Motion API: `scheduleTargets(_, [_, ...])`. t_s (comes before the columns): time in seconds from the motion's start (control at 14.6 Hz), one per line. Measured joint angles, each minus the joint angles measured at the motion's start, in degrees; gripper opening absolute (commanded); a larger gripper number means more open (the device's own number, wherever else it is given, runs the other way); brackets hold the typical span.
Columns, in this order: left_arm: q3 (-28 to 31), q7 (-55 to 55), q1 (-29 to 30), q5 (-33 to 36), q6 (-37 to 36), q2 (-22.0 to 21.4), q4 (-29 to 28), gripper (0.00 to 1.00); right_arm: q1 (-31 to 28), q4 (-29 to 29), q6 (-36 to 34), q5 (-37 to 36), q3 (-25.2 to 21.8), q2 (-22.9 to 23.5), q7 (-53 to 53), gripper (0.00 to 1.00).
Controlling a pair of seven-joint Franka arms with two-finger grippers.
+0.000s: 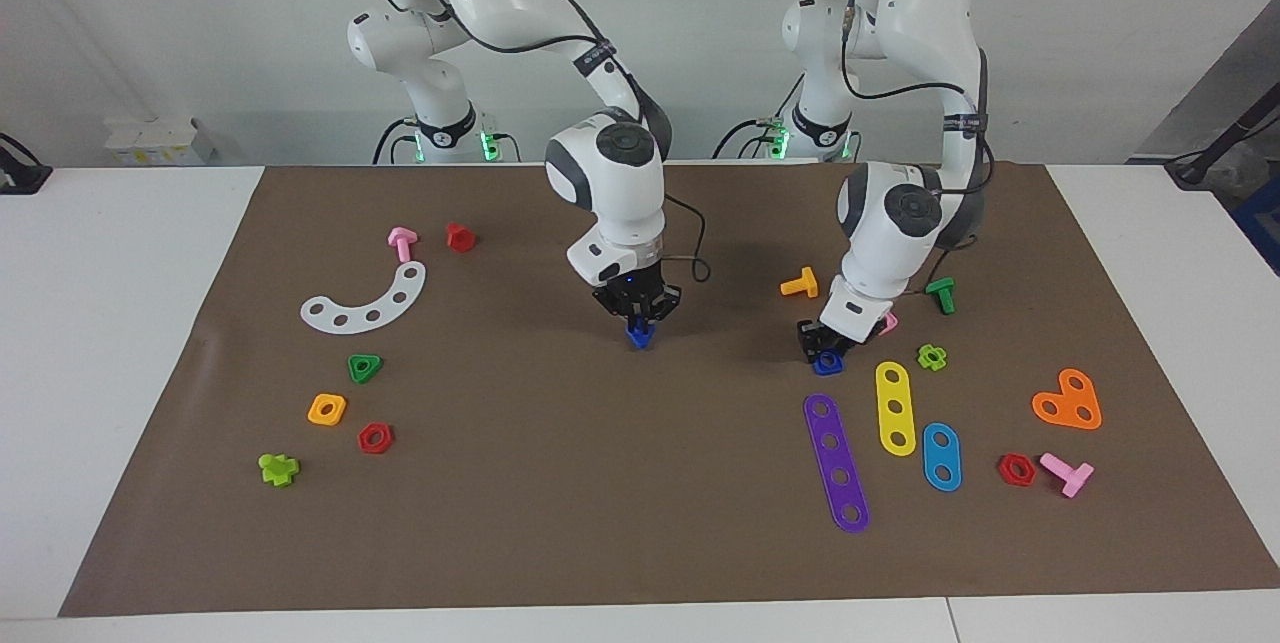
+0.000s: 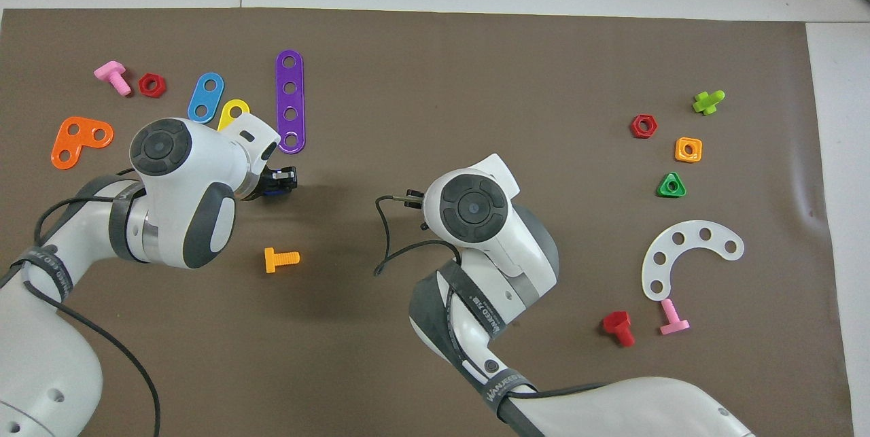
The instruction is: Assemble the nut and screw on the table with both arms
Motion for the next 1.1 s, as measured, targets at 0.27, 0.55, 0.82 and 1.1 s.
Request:
scheduleTargets(0.27, [-0.18, -0.37, -0.69, 0.0, -1.89, 0.0, 2.02, 0.0, 0.53, 0.14, -0.03, 0.0, 0.0, 0.23, 0.37, 1.0])
scheduleTargets(0.55, [-0.23, -3.67, -3.41, -0.01, -4.76, 0.31, 5.55, 0.0, -1.37, 1.2, -2.01, -0.03, -0.59, -1.39, 0.42, 1.0])
scheduleTargets(0.82, [-0.33, -15.35, -11.07, -0.01, -9.23, 1.0, 10.6, 0.0, -7.64, 1.89, -9.83, -0.1, -0.69, -8.59, -1.47, 1.0])
scheduleTargets(1.1, [-0.44, -25.4, -18.9, -0.45, -9.5, 1.56, 12.35, 0.0, -16.1, 1.96, -17.44, -0.05, -0.78, -17.04, -11.29, 1.0])
